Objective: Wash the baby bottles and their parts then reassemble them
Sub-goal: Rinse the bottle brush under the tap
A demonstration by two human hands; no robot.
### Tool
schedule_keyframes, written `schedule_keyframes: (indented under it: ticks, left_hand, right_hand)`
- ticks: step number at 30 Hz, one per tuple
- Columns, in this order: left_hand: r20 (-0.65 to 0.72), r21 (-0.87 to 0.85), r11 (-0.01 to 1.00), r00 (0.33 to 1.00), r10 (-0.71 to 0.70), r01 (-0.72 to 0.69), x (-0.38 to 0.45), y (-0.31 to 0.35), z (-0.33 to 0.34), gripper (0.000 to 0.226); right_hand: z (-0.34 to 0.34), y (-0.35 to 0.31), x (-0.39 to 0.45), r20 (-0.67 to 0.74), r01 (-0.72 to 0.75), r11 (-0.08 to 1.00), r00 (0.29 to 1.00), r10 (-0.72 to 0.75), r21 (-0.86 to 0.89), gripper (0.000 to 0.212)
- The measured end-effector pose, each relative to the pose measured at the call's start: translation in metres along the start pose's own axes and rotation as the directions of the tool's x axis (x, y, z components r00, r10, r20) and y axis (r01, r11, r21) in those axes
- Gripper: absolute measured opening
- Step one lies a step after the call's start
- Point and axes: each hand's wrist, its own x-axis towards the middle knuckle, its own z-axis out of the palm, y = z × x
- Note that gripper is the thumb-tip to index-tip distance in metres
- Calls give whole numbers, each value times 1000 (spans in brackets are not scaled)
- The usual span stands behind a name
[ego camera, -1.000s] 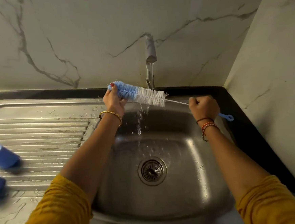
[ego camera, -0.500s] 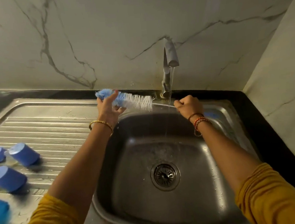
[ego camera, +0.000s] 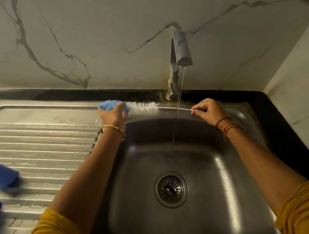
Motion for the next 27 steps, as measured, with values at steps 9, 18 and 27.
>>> schedule_keyframes:
  ticks: [9,18,27]
  left_hand:
    - [-20,455,849,950,312,-269,26,-22,30,100]
    - [51,769,537,871,489,-346,44,-29,42,85]
    - [126,828,436,876,466,-351,32,-30,42,78]
  right_hand:
    - [-3,25,24,-221,51,996,973,-64,-67,11]
    - [6,37,45,-272,55,996,959,-74,-77,12]
    - [11,38,43,-271,48,989,959,-86,-142,20]
